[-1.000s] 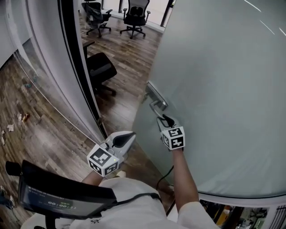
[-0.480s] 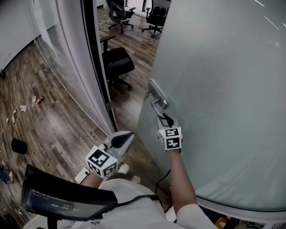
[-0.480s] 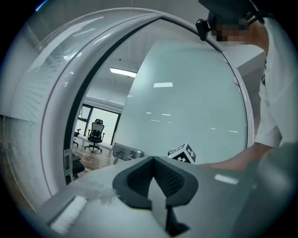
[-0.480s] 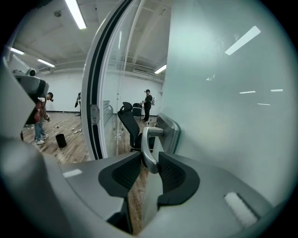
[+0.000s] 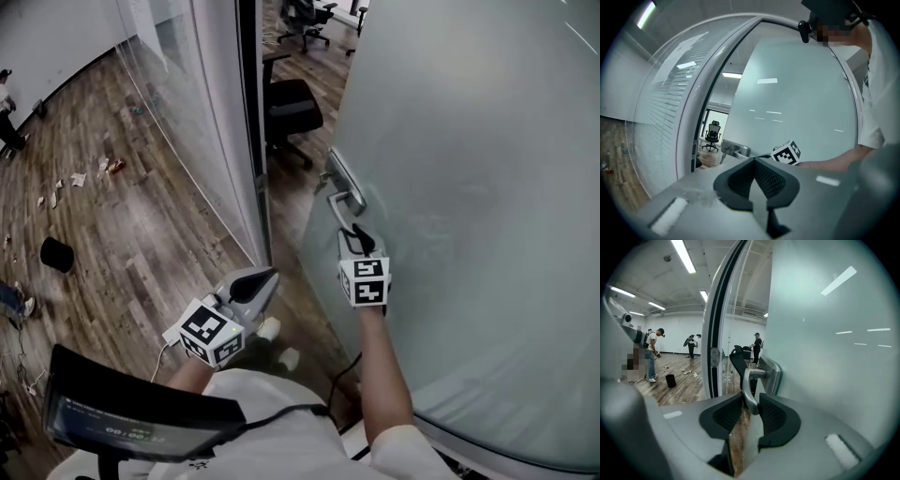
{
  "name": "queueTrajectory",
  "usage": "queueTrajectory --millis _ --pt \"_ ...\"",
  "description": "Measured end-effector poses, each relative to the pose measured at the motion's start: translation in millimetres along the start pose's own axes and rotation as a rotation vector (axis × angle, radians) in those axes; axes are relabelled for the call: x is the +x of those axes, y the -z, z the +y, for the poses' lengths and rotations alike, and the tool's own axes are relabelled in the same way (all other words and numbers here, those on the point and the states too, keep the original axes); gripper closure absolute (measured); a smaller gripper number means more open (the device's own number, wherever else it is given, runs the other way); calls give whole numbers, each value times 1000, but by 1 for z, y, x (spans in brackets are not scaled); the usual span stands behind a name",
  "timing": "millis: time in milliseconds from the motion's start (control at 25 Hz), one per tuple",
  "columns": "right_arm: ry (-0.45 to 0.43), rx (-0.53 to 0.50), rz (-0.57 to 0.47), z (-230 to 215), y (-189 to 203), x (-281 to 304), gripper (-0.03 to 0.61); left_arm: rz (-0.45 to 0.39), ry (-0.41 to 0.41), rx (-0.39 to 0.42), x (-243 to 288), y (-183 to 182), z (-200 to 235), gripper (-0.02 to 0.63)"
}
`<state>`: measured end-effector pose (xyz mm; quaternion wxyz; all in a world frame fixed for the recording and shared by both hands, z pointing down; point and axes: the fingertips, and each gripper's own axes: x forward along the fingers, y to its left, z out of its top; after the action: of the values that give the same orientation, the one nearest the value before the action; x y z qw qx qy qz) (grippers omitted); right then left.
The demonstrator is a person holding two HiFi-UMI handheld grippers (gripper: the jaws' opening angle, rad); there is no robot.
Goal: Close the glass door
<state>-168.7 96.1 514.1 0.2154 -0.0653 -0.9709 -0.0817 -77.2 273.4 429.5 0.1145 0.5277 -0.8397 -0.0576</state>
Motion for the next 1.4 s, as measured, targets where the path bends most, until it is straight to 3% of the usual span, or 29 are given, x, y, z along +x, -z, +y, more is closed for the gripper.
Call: queueTrajectory --millis 160,480,920,1400 --pt "-14 -6 -4 35 13 -1 462 -13 -21 -4 -25 17 6 614" --pt "-56 -21 4 103 -8 -11 459 -41 -17 -5 -75 -6 35 614" --pt "-110 -37 -28 157 12 -33 457 -64 53 31 -89 -1 41 614" --pt "-171 -14 -43 204 14 -48 457 -76 69 27 -99 0 46 614"
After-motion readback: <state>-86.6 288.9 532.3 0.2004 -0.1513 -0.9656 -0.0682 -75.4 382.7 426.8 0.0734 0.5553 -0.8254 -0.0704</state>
